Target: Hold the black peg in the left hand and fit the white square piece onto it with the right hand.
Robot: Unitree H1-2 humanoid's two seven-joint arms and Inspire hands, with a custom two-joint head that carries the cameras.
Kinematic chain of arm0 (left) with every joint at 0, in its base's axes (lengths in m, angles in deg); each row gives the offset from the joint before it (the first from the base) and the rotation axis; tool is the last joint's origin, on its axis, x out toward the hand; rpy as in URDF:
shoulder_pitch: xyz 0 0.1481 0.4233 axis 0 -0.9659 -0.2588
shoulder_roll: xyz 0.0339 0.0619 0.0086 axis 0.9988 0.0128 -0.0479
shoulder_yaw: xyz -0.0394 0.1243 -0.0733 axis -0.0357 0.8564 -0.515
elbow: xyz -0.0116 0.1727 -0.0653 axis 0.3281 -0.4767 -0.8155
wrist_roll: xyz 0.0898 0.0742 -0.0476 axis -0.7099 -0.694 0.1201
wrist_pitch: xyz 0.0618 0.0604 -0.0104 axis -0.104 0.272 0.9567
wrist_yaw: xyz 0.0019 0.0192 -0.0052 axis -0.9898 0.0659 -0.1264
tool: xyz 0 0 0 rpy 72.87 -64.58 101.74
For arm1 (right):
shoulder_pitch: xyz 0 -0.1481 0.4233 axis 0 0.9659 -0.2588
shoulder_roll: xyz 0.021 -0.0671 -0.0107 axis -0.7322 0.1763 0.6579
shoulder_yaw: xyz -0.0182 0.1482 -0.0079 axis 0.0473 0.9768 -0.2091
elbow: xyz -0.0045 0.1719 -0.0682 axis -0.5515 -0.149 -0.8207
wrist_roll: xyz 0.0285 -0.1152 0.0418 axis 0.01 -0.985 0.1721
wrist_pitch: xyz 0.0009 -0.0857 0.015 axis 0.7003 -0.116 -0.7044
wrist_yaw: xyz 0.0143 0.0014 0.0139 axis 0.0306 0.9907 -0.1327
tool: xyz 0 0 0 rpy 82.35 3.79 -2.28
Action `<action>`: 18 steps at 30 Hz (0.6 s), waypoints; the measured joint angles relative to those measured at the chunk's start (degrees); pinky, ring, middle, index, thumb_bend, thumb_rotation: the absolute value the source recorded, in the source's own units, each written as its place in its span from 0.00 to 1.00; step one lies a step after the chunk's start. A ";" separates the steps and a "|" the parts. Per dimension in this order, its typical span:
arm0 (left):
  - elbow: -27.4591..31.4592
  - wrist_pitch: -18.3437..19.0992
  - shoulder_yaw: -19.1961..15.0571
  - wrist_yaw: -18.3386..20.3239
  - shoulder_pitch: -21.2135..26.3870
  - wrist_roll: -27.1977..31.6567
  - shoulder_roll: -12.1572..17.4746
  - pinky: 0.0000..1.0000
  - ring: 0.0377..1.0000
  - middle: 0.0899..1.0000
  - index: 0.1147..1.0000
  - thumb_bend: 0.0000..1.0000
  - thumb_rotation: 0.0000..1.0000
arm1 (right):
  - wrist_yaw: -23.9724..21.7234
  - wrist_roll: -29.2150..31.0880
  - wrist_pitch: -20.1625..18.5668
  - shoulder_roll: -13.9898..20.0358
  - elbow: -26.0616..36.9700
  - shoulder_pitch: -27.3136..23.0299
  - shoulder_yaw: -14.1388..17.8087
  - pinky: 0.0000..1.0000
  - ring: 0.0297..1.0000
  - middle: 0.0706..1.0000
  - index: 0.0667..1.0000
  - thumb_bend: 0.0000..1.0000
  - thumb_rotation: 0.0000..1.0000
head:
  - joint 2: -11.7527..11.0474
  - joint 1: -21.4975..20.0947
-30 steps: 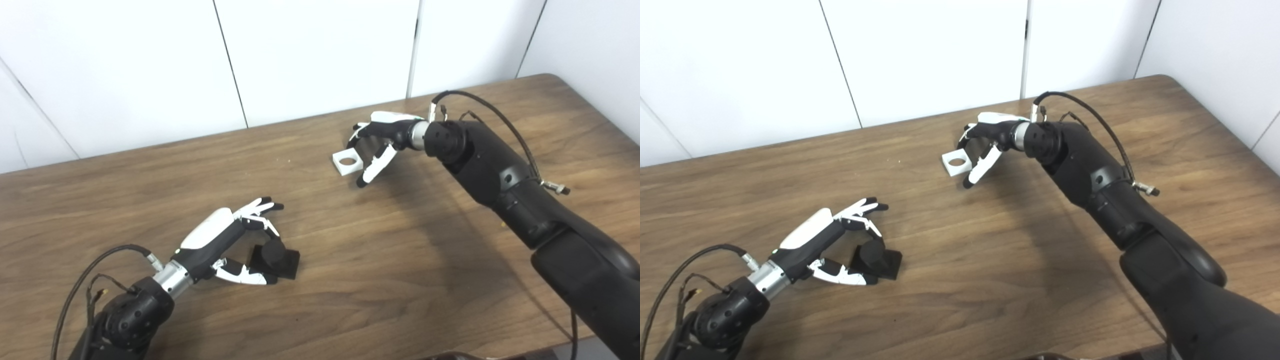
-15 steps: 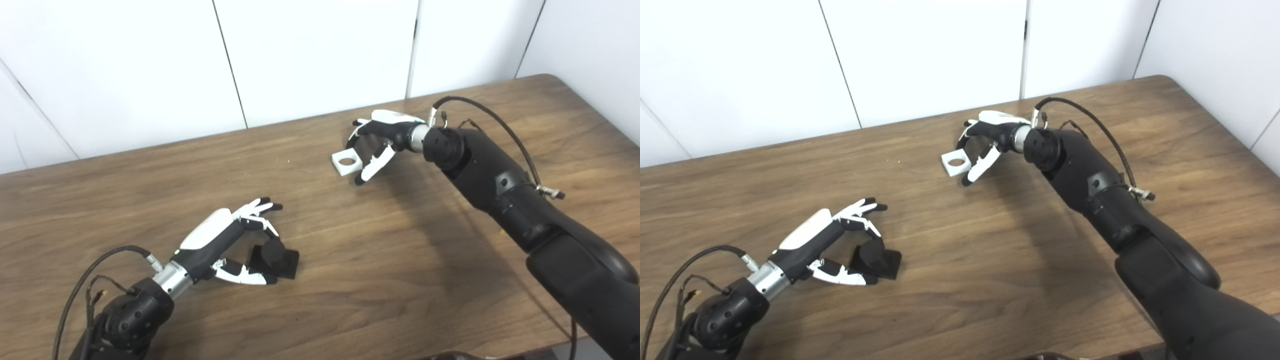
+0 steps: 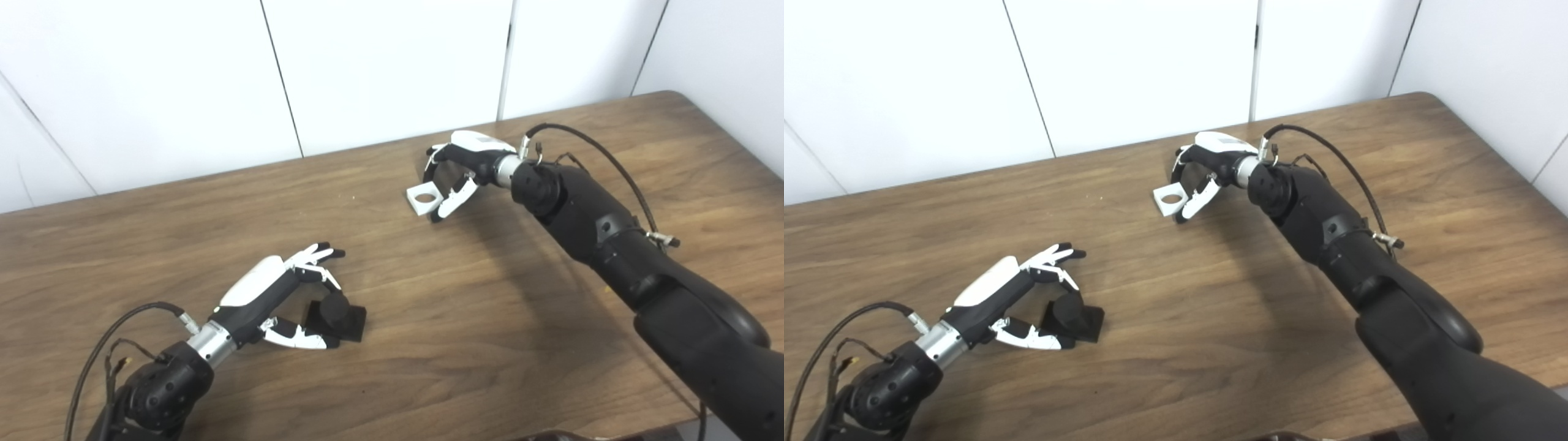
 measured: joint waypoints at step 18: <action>0.45 0.51 0.00 0.00 -0.17 -0.03 0.00 0.99 1.00 0.94 0.43 0.52 0.07 | 5.13 0.05 4.03 -0.85 -1.04 0.56 -0.07 0.96 0.92 0.86 0.45 0.51 0.14 | 0.53 0.62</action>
